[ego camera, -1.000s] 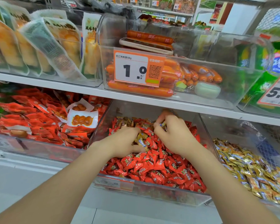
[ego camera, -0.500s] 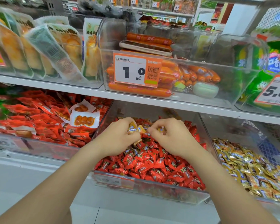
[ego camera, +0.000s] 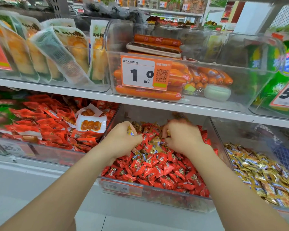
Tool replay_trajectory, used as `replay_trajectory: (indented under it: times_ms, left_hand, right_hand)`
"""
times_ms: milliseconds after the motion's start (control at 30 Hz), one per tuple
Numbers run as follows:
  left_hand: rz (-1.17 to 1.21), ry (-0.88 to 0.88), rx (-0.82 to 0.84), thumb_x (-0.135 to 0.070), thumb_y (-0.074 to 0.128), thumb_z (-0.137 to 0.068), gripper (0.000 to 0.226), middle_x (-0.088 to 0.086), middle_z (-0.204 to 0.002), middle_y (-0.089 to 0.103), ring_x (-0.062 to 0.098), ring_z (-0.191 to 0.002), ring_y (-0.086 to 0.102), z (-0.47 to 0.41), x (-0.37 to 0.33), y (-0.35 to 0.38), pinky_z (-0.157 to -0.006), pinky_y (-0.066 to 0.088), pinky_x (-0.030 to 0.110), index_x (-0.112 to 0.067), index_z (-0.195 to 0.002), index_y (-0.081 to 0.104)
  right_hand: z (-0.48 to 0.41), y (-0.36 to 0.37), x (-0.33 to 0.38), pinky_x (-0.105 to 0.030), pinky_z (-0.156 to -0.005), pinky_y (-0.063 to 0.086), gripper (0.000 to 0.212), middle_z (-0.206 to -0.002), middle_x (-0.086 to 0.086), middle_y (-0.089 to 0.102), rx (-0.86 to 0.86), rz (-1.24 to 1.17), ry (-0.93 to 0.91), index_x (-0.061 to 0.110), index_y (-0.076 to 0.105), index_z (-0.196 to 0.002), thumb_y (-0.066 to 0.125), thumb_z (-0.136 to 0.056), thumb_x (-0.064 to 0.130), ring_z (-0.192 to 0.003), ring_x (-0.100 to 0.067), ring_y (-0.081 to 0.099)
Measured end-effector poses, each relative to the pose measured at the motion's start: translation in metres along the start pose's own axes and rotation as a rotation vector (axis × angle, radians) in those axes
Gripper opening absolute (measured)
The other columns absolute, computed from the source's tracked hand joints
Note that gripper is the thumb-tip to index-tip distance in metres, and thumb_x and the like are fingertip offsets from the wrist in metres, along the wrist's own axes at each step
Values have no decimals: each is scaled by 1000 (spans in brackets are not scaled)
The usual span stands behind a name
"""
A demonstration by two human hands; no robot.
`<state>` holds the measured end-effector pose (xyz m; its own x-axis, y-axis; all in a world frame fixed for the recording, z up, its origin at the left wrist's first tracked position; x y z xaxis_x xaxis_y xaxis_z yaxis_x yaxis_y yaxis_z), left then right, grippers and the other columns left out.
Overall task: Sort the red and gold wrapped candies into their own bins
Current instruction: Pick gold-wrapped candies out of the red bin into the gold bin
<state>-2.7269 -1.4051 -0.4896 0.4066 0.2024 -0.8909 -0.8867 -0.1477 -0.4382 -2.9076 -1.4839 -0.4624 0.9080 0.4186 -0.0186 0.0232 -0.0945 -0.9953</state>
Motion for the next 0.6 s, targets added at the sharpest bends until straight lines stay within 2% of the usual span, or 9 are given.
replay_trajectory:
  times_ms: [67,133,167,200,267,367,500,600]
  left_hand:
    - [-39,15,7,-20,60,-94,4,9,-81,69,21,-61,58,-2,-4,1,-51,50,32,-20,-91,63]
    - [-56,29,5,-23,54,-98,18,3,-78,67,20,-60,53,-5,-8,1,-46,45,28,-26,-91,70]
    - [-75,28,14,-27,53,-101,20,1,-74,64,18,-58,52,-7,-8,2,-46,44,26,-26,-92,71]
    - [-113,32,26,-33,53,-103,23,-1,-69,60,16,-55,51,-8,-8,2,-46,44,26,-24,-93,72]
    - [-254,63,50,-51,47,-106,43,-4,-64,57,11,-50,50,-9,-8,5,-52,42,26,-15,-96,69]
    - [-411,107,49,-61,42,-104,63,1,-69,66,14,-65,61,-8,-8,9,-63,44,30,-5,-90,68]
    - [-527,145,6,-49,62,-101,52,5,-67,66,19,-64,64,-10,-7,5,-62,47,28,-2,-79,63]
    - [-583,175,115,-43,64,-102,37,-2,-69,64,14,-65,63,-10,-4,11,-63,49,29,-11,-83,68]
  right_hand:
    - [0,2,-13,-30,-71,47,9,-97,8,69,41,-53,38,34,71,-88,66,-88,41,-94,-20,68]
    - [0,-2,-20,-31,-68,46,35,-81,5,66,17,-161,73,27,70,-83,59,-93,58,-85,-23,66]
    - [-2,-5,-20,-32,-68,47,42,-78,2,65,-35,-190,61,24,70,-84,53,-98,60,-84,-26,66]
    - [-5,-8,-16,-33,-68,49,43,-80,1,65,-97,-195,21,23,70,-88,49,-102,57,-85,-27,66]
    - [-11,-8,-4,-36,-74,55,32,-94,1,69,-159,-166,-85,27,72,-103,47,-107,47,-93,-26,65]
    - [-19,8,14,-42,-84,58,27,-109,0,66,-83,-61,-223,31,70,-119,48,-108,40,-101,-26,65]
    - [-27,26,19,-46,-85,59,25,-124,-4,54,35,13,-278,26,65,-129,56,-105,26,-107,-32,65]
    - [-30,38,22,-48,-103,53,45,-146,-4,55,224,-68,-285,29,51,-150,57,-106,27,-129,-30,59]
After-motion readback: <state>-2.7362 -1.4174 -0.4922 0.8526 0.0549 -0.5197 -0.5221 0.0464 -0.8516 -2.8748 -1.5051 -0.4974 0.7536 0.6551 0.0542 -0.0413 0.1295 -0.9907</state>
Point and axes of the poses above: each hand's wrist, its own z-axis away from the middle knuckle, its own y-axis out of the palm, x = y × z, the point moved 8 cm from there along -z, towards the middle knuckle
